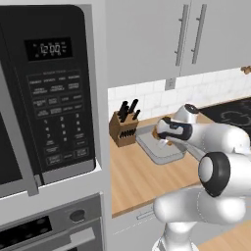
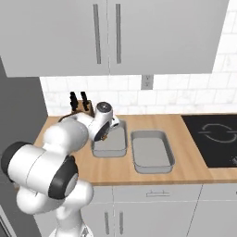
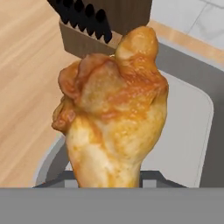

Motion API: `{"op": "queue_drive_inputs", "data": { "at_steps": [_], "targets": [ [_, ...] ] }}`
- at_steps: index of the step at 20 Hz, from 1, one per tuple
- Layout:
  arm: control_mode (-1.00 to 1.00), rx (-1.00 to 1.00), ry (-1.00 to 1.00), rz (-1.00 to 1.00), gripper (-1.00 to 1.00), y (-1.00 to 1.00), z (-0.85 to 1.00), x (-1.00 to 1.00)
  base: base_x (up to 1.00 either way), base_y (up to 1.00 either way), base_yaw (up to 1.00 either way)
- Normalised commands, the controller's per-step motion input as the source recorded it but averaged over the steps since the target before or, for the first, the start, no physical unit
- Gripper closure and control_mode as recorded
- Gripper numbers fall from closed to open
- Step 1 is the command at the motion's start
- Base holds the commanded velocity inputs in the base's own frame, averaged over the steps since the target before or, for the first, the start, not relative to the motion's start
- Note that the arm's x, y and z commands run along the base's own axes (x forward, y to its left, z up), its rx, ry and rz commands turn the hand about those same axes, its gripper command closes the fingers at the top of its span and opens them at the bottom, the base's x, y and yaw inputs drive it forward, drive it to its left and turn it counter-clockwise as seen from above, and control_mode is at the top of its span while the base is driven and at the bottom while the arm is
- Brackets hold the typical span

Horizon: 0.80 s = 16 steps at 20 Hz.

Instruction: Place one potato and one chicken drumstick in each tupperware on the nearby counter, to pack two identical lunches.

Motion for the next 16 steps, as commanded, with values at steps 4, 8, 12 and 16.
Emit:
{"op": "queue_drive_inputs", "data": {
  "at_steps": [4,8,12,16],
  "targets": [
    [-1.0,0.0,0.0,0.0,1.0,-0.06,-0.53,0.34,0.0,0.0,0.0],
    [-1.0,0.0,0.0,0.0,1.0,0.0,-0.58,0.34,0.0,0.0,0.0],
    [-1.0,0.0,0.0,0.0,-1.0,0.0,-0.43,0.29,0.0,0.0,0.0],
    [-1.0,0.0,0.0,0.0,-1.0,0.0,-0.15,0.33,0.0,0.0,0.0]
  ]
}}
